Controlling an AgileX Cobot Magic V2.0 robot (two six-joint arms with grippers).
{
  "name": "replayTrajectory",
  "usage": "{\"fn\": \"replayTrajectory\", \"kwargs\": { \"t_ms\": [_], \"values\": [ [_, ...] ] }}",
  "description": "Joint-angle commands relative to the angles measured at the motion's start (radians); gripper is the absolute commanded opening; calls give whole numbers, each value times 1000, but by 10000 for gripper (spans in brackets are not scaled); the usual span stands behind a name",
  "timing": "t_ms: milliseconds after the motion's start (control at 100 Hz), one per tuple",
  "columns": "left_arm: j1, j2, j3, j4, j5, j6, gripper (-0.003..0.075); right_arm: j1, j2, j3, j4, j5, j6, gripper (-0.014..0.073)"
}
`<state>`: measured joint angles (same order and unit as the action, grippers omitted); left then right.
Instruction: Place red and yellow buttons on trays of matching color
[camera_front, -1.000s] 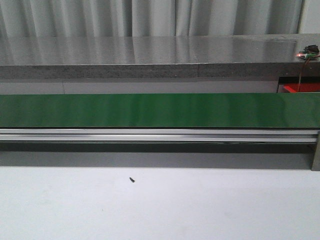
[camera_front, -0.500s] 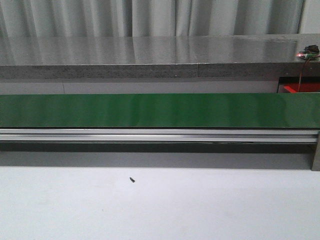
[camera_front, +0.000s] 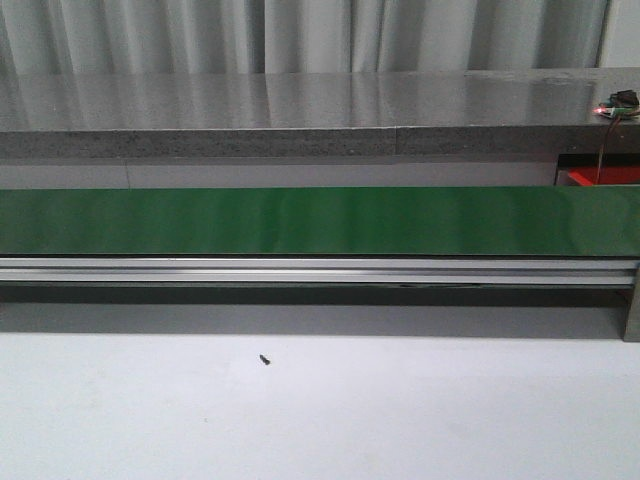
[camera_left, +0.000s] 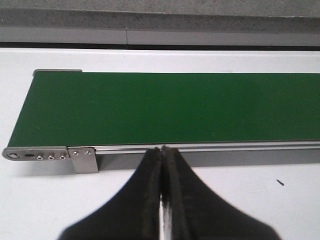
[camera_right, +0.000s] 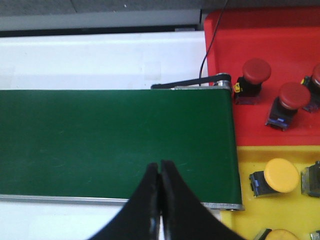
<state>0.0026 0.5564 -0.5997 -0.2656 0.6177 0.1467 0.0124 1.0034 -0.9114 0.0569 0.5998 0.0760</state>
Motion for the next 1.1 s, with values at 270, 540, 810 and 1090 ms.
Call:
{"fn": "replayTrajectory", "kwargs": {
  "t_ms": [270,540,810,1090],
  "values": [
    [-8,1,-26,-19,-67,0,-20,1,-233,253,-57,-301,-6,-123],
    [-8,1,-26,-19,-67,0,-20,1,-385,426,-63,-492,-8,-123],
    [-8,1,-26,-19,-67,0,-20,1,-556,574,-63,-606,-8,-122],
    [-8,1,-26,-19,-67,0,-20,1,-705,675,-63,-628,-8,-122]
  ]
}}
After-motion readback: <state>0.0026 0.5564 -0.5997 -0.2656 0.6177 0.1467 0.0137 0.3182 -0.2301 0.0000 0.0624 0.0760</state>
